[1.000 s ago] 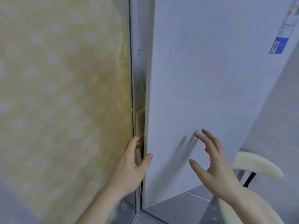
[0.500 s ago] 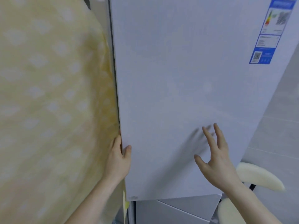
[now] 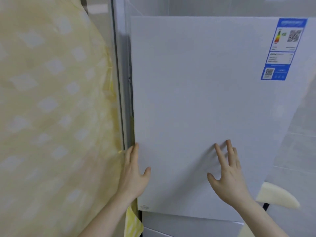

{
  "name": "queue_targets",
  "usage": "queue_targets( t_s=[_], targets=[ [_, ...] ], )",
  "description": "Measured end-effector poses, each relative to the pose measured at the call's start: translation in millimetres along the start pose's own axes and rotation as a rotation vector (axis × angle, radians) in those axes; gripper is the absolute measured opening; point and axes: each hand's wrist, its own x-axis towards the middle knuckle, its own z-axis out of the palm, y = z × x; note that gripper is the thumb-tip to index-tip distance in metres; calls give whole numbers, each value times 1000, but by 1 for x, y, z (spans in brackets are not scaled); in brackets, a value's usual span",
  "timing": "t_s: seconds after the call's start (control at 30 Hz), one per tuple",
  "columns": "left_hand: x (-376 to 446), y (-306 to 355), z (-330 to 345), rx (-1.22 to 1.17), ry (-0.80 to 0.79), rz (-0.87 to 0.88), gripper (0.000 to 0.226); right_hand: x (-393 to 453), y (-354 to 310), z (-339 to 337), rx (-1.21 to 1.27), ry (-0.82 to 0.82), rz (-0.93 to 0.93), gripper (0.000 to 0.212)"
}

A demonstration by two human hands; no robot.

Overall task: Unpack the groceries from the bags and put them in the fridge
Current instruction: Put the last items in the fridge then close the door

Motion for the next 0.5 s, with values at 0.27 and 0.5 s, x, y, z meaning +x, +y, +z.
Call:
queue_targets(
  t_s=[0.27, 0.5],
  targets=[
    [34, -16, 16, 156, -182, 63, 96, 19, -1, 17, -111, 1, 36, 105],
    [48, -21, 37, 209, -307, 102, 103, 27, 4, 30, -244, -43, 49, 117]
  ],
)
